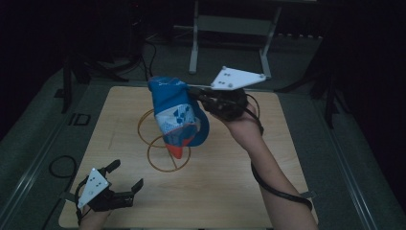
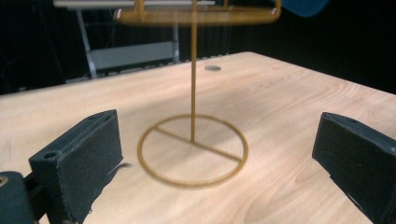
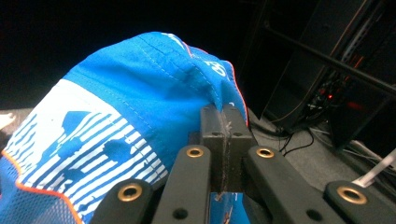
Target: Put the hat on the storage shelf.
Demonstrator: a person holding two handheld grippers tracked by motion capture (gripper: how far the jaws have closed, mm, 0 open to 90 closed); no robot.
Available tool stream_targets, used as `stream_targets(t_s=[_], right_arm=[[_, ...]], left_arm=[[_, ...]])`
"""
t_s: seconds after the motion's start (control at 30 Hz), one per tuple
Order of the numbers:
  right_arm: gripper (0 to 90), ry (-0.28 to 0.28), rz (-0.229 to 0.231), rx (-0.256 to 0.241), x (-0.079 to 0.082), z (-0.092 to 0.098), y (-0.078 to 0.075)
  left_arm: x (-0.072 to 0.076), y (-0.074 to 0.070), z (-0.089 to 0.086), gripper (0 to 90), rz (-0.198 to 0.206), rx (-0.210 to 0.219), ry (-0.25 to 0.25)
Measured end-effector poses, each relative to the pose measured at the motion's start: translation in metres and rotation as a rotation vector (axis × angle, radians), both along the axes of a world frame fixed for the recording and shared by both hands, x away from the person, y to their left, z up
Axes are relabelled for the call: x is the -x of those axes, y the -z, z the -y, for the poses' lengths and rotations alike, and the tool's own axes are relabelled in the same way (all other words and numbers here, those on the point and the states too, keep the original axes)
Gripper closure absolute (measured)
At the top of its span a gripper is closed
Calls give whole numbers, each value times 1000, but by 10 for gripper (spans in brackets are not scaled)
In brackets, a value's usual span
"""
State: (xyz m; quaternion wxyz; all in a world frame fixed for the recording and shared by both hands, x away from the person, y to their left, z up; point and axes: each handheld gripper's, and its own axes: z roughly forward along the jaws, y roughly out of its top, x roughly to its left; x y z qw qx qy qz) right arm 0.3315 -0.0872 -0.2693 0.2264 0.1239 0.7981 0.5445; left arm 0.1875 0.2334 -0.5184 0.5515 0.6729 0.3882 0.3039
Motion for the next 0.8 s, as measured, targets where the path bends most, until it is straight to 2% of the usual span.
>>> stream_targets(t_s=[0.03,0.07,0.1,0.13,0.2,0.3,0.4,0.6,0.8], right_arm=[[900,-8,-7,6,-3,-8,1],[900,-8,-7,6,-3,-8,1],[899,-12,-11,16,-5,-15,2],[899,-28,-20,31,-9,-30,4],[900,-38,-27,43,-12,-42,5],[899,-35,-32,73,-19,-57,9],[899,-33,-55,96,-26,-69,15],[899,-23,-99,136,-38,-79,32],[899,-1,-134,142,-46,-73,43]], left_arm=[[1,4,-1,18,-5,2,-2],[1,4,-1,18,-5,2,-2],[2,8,-3,18,-3,-13,-26],[3,9,-3,18,0,-16,-27],[3,11,-5,18,3,-21,-40],[3,12,-7,18,5,-3,-45],[4,12,-8,18,10,3,-48],[4,15,-9,18,2,8,-43],[3,17,-7,18,-1,14,-32]])
